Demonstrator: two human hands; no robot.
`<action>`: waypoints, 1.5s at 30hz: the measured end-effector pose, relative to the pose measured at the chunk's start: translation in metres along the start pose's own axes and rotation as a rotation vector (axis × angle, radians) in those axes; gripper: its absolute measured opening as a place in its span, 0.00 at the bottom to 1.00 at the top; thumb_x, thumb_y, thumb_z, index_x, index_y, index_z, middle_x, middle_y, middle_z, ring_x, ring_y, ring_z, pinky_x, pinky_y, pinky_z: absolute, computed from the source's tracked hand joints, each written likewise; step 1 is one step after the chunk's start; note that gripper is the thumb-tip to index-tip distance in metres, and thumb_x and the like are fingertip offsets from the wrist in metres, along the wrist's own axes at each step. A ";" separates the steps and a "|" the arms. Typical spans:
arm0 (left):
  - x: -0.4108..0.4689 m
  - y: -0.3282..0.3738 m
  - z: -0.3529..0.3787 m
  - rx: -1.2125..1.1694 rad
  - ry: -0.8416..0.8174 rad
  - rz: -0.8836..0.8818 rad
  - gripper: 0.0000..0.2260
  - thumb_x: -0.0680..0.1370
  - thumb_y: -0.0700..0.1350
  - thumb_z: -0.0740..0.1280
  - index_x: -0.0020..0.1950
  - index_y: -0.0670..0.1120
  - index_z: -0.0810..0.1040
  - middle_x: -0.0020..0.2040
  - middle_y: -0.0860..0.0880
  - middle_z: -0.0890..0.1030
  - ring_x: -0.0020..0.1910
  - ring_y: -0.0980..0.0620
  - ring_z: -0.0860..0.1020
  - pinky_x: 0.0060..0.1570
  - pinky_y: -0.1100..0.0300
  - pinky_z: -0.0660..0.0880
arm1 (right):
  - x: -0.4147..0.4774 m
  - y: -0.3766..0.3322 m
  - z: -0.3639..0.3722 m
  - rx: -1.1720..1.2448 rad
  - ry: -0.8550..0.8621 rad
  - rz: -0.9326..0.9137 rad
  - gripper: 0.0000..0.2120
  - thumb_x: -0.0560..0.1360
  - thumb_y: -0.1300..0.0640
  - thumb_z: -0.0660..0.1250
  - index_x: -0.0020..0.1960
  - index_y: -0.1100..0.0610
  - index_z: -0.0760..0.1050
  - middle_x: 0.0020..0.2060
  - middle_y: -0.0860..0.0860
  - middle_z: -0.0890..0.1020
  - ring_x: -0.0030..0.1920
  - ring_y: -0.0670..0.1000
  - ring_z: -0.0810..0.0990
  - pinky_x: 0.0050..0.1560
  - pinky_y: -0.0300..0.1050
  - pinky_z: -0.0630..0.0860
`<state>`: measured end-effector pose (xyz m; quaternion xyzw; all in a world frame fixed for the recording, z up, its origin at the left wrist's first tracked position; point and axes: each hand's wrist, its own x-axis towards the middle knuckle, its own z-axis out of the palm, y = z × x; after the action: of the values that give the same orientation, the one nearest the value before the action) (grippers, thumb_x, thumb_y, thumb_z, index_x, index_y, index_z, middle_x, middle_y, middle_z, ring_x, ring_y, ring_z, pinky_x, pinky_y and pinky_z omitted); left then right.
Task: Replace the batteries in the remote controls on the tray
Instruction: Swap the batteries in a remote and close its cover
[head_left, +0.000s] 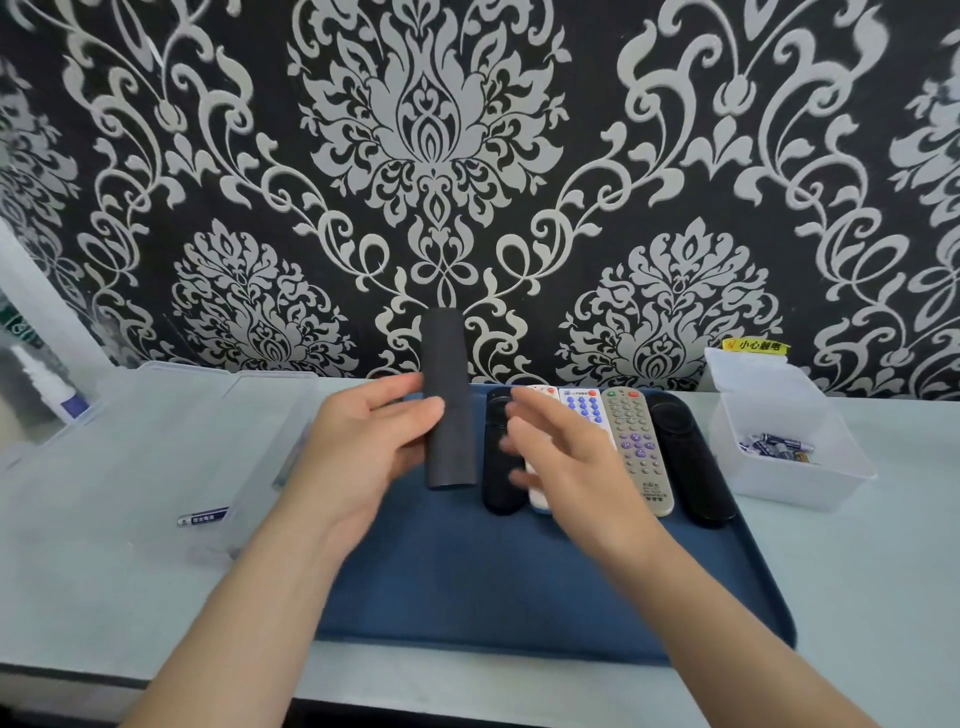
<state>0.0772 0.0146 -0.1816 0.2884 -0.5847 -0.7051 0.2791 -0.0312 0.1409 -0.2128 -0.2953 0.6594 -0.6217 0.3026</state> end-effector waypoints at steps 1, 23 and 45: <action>-0.004 -0.001 0.008 -0.067 -0.041 0.007 0.10 0.76 0.33 0.66 0.53 0.44 0.80 0.45 0.46 0.86 0.44 0.51 0.84 0.44 0.59 0.81 | -0.001 -0.002 0.001 0.183 -0.066 0.107 0.15 0.82 0.52 0.61 0.68 0.49 0.72 0.60 0.50 0.81 0.54 0.50 0.83 0.56 0.45 0.80; -0.008 -0.017 0.036 0.333 0.051 0.259 0.09 0.76 0.42 0.70 0.54 0.53 0.81 0.41 0.54 0.85 0.37 0.60 0.81 0.35 0.66 0.75 | -0.008 -0.004 0.007 0.397 -0.231 0.051 0.13 0.83 0.62 0.57 0.64 0.53 0.74 0.48 0.56 0.85 0.45 0.59 0.85 0.48 0.56 0.83; -0.014 -0.011 0.030 0.695 0.160 0.739 0.06 0.81 0.47 0.59 0.49 0.55 0.75 0.34 0.57 0.80 0.32 0.63 0.79 0.36 0.69 0.74 | 0.010 -0.007 -0.013 0.484 0.073 0.225 0.29 0.80 0.36 0.54 0.48 0.61 0.78 0.36 0.57 0.78 0.34 0.56 0.79 0.39 0.49 0.79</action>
<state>0.0645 0.0466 -0.1870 0.1913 -0.8242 -0.2987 0.4414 -0.0474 0.1412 -0.2055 -0.1166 0.5305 -0.7341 0.4075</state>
